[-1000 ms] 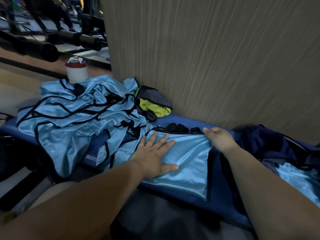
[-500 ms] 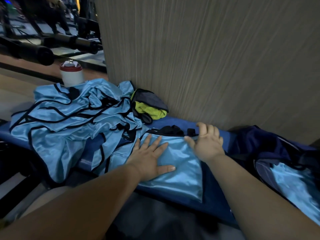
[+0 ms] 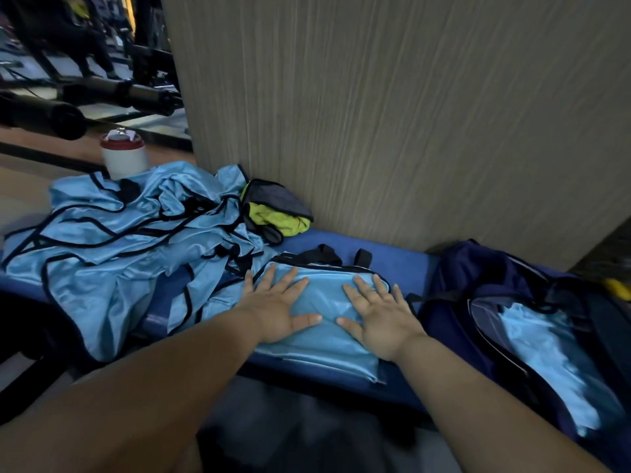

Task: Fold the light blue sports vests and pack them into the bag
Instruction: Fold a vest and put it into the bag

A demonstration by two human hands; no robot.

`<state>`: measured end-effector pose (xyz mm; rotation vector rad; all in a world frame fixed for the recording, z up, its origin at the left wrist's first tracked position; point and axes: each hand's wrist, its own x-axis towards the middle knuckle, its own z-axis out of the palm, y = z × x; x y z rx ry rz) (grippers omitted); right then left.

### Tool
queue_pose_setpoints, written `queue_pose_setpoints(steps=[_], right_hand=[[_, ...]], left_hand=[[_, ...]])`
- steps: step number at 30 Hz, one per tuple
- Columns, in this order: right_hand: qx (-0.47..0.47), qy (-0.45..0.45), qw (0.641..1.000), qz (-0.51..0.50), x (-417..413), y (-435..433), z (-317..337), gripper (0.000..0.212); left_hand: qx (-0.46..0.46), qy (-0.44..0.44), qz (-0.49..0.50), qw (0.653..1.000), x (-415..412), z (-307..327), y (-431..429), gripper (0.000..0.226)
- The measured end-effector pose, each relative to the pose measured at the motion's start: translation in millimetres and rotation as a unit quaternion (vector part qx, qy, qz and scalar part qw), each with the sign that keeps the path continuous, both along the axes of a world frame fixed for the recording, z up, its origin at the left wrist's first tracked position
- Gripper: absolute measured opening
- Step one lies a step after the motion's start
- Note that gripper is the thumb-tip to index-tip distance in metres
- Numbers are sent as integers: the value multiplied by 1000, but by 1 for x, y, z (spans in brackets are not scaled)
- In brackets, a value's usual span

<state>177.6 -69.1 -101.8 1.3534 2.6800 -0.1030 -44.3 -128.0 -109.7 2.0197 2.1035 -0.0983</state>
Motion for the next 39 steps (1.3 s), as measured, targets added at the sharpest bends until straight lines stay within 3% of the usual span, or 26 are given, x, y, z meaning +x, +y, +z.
queue_pose_setpoints(steps=[3, 5, 7, 9, 12, 15, 17, 21, 24, 27, 32, 39], right_hand=[[36, 106, 993, 40, 14, -2, 0, 58], [23, 166, 984, 56, 22, -4, 5, 43], [-30, 174, 983, 58, 26, -11, 14, 47], [-113, 157, 980, 56, 30, -17, 20, 70], [-164, 110, 979, 58, 39, -22, 20, 100], [-120, 92, 985, 79, 43, -29, 10, 97], [-96, 111, 987, 70, 44, -33, 5, 88], [-67, 182, 980, 51, 43, -32, -2, 49], [-52, 230, 972, 20, 42, -28, -3, 30], [-69, 265, 962, -26, 45, -25, 0, 6], [-93, 320, 940, -74, 54, -20, 8, 10], [-162, 461, 860, -148, 56, -22, 18, 16]], left_hand=[[51, 14, -59, 997, -6, -1, -8, 95], [122, -39, -120, 984, -8, 1, -15, 82], [158, -140, -144, 967, -8, 5, -20, 53], [134, -175, -151, 964, -7, 10, -23, 35], [67, -171, -161, 970, -12, 15, -29, 57], [34, -112, -186, 976, -20, 18, -34, 85], [30, -85, -191, 978, -22, 18, -35, 87], [74, -137, -137, 978, -28, 14, -36, 61], [104, -170, -108, 974, -34, 14, -33, 35], [116, -172, -75, 975, -34, 21, -31, 30], [108, -260, 8, 959, -30, 33, -31, 32], [98, -383, 78, 915, -19, 55, -23, 24]])
